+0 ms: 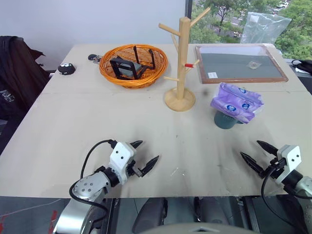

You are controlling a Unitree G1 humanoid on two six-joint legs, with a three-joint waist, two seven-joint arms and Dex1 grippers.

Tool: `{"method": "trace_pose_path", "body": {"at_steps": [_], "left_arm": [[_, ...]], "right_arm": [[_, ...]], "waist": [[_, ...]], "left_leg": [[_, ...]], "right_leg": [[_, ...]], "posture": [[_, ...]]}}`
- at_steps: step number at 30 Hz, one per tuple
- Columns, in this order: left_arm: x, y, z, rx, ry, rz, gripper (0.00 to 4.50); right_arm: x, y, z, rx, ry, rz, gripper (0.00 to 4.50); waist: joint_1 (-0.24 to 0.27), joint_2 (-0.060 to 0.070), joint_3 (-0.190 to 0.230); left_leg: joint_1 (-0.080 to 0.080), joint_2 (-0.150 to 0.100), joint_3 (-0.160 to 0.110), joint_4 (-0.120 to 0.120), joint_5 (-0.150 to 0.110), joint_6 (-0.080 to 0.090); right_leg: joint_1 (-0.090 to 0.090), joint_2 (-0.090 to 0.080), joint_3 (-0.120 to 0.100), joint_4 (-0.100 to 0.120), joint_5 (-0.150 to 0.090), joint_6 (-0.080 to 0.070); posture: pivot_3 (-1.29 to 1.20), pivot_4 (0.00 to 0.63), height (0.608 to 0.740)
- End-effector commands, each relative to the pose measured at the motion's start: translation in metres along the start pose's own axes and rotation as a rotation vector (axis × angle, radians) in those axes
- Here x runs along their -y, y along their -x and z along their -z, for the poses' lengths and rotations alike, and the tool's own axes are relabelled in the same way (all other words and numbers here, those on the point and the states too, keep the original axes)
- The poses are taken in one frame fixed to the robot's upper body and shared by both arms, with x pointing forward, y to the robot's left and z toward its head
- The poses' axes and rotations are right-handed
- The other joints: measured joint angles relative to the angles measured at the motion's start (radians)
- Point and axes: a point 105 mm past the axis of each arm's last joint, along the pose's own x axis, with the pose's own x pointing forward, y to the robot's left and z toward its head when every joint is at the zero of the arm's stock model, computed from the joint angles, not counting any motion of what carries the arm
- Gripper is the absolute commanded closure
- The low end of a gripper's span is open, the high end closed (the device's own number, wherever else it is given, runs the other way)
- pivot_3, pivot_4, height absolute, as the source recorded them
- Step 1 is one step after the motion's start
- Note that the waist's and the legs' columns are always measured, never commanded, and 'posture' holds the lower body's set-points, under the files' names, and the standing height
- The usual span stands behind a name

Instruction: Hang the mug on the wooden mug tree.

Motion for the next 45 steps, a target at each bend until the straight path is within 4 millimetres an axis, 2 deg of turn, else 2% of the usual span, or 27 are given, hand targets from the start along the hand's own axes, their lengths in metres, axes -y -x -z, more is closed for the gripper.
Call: {"method": "trace_pose_path", "body": {"at_steps": [1, 24, 27, 28, 30, 33, 36, 38, 41, 45], "left_arm": [[0.004, 0.000, -0.008, 0.027, -0.026, 0.030, 0.00], [0.004, -0.008, -0.007, 0.037, -0.029, 0.084, 0.00], [0.000, -0.007, -0.016, 0.058, -0.050, 0.091, 0.00], [-0.001, -0.007, -0.024, 0.081, -0.051, 0.103, 0.00], [-0.001, -0.007, -0.034, 0.109, -0.043, 0.128, 0.00], [0.004, -0.011, -0.048, 0.141, -0.054, 0.235, 0.00], [0.005, -0.016, -0.062, 0.174, -0.055, 0.299, 0.00], [0.007, -0.019, -0.083, 0.224, -0.050, 0.357, 0.00], [0.010, -0.022, -0.105, 0.259, -0.080, 0.418, 0.00], [0.012, -0.022, -0.126, 0.275, -0.095, 0.479, 0.00]], "right_arm": [[0.000, 0.002, -0.010, 0.019, 0.025, -0.011, 0.21], [0.002, 0.007, -0.018, 0.028, 0.062, 0.037, 0.21], [0.012, 0.018, -0.039, 0.024, 0.151, 0.048, 0.21], [0.018, 0.022, -0.056, 0.040, 0.179, 0.057, 0.21], [0.021, 0.026, -0.079, 0.057, 0.211, 0.048, 0.21], [0.009, 0.020, -0.118, 0.072, 0.280, -0.039, 0.21], [-0.003, 0.010, -0.142, 0.084, 0.346, -0.101, 0.21], [-0.015, -0.005, -0.159, 0.129, 0.390, -0.146, 0.21], [-0.023, -0.026, -0.171, 0.153, 0.442, -0.169, 0.21], [-0.017, -0.047, -0.169, 0.142, 0.488, -0.152, 0.21]], "waist": [[0.000, 0.000, 0.000], [0.013, 0.000, 0.000], [0.013, 0.002, 0.001], [0.014, 0.002, 0.001], [0.014, 0.003, 0.002], [0.013, 0.002, 0.002], [0.011, 0.002, 0.003], [0.012, -0.001, 0.004], [0.011, -0.004, 0.006], [0.014, -0.004, 0.006]], "left_leg": [[0.000, 0.000, 0.000, 0.000, 0.000, 0.000], [0.000, 0.000, 0.000, 0.000, 0.000, 0.000], [0.000, 0.000, 0.000, 0.000, 0.000, 0.000], [-0.001, 0.000, 0.000, 0.000, 0.000, 0.000], [-0.001, 0.000, 0.000, 0.001, 0.000, 0.000], [-0.001, 0.000, 0.000, 0.001, 0.000, 0.000], [-0.001, 0.002, 0.000, 0.001, 0.000, 0.000], [-0.001, 0.001, 0.000, 0.001, 0.000, 0.000], [-0.002, 0.001, 0.000, 0.002, 0.000, 0.000], [-0.003, 0.000, -0.002, 0.002, 0.001, -0.002]], "right_leg": [[0.000, 0.000, 0.000, 0.000, 0.000, 0.000], [0.000, 0.000, 0.000, 0.000, 0.000, 0.000], [0.000, 0.000, 0.000, 0.000, 0.000, 0.000], [0.000, 0.000, 0.000, 0.000, 0.000, 0.000], [0.000, 0.000, 0.000, 0.000, 0.000, 0.000], [0.000, 0.001, -0.001, 0.000, 0.000, 0.000], [0.000, 0.002, -0.001, 0.000, 0.001, 0.001], [0.000, 0.002, -0.001, 0.000, 0.002, 0.003], [0.000, 0.002, -0.002, -0.001, 0.002, 0.003], [0.000, 0.001, -0.003, -0.002, 0.002, 0.003]], "posture": [[0.00, 0.150, 0.740], [0.00, 0.150, 0.740], [0.00, 0.150, 0.740], [0.00, 0.150, 0.740], [0.00, 0.150, 0.740], [0.00, 0.150, 0.740], [0.00, 0.150, 0.740], [0.00, 0.150, 0.740], [0.00, 0.150, 0.740], [0.00, 0.150, 0.740]]}}
